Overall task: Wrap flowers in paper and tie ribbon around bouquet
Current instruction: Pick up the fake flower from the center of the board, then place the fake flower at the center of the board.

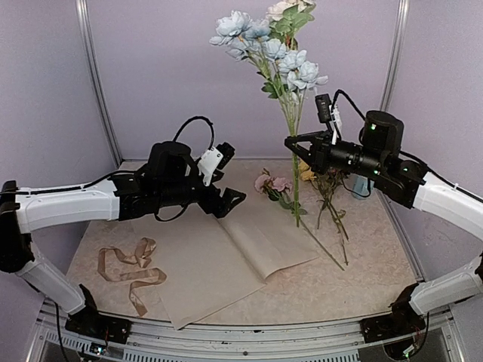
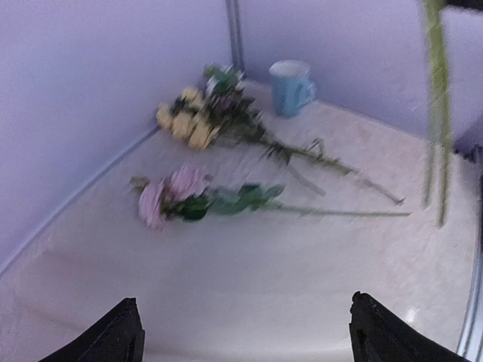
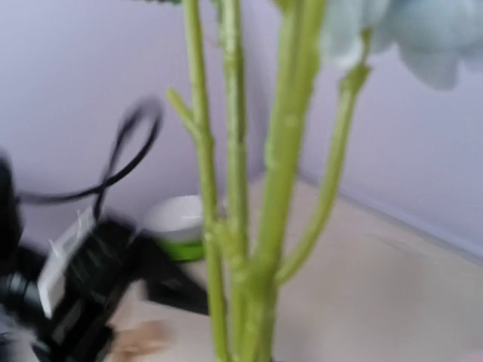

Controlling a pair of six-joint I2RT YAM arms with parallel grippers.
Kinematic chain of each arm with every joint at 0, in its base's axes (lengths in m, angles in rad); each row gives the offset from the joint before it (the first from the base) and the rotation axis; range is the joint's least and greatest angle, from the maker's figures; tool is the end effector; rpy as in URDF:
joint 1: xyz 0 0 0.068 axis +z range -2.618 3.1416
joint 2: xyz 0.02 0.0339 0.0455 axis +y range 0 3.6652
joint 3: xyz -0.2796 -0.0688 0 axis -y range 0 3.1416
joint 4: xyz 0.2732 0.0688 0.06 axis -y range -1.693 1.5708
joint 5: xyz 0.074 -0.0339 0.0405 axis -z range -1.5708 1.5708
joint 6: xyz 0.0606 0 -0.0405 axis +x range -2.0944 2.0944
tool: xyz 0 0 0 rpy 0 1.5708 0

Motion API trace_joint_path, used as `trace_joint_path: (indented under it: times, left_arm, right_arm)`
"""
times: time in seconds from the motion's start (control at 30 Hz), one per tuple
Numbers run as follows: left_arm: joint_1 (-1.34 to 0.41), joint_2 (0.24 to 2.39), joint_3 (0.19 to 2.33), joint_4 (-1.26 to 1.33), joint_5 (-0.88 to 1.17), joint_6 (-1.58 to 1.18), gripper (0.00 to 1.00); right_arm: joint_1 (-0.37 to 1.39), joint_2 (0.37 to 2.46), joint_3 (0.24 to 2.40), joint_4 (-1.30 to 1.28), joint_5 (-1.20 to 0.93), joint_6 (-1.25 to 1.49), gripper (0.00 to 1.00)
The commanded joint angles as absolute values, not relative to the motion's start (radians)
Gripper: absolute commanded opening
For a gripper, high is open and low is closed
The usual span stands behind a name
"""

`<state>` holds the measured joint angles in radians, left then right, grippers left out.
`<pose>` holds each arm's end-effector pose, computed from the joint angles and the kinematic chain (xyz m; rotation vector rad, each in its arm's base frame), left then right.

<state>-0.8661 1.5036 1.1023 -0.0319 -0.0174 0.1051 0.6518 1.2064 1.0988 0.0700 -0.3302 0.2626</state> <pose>0.2588 -0.3028 0.2845 0.9398 1.8051 -0.4667 0.2502 0.2156 0.4001 -0.5871 1.5899 0.9616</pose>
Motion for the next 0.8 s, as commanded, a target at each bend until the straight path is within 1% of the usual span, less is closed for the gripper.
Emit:
trace_joint_path:
  times: [0.0,0.07,0.17,0.3,0.4,0.57,0.63,0.77]
  left_arm:
    - [-0.902,1.459,1.128,0.134,0.262,0.032,0.88]
    - [-0.916,1.483,1.139,0.177,0.314,-0.005,0.83]
    - [-0.95,1.531,1.176,0.177,0.306,0.0,0.8]
    - [-0.959,1.576,1.215,0.096,0.165,-0.001,0.81]
    - [-0.952,1.591,1.219,0.005,0.063,-0.003,0.83]
    - [-0.923,1.553,1.139,-0.045,-0.013,-0.011,0.85]
    - [-0.907,1.534,1.103,-0.044,-0.023,-0.016,0.85]
    - [-0.878,1.512,1.068,-0.049,-0.03,-0.032,0.85]
  right_arm:
    - [0.689,1.259,1.092,0.354,-0.504,0.364,0.0]
    - [0.689,1.261,1.074,0.378,-0.49,0.406,0.0]
    - [0.688,1.253,1.091,0.255,-0.382,0.402,0.0]
    - [0.637,1.289,1.187,-0.156,-0.133,0.421,0.0]
    - [0.547,1.329,1.187,-0.454,0.009,0.44,0.0]
    - [0.393,1.359,1.058,-0.57,0.094,0.386,0.0]
    - [0.376,1.391,1.037,-0.585,0.142,0.352,0.01]
    - [0.371,1.52,1.074,-0.676,0.188,0.306,0.07]
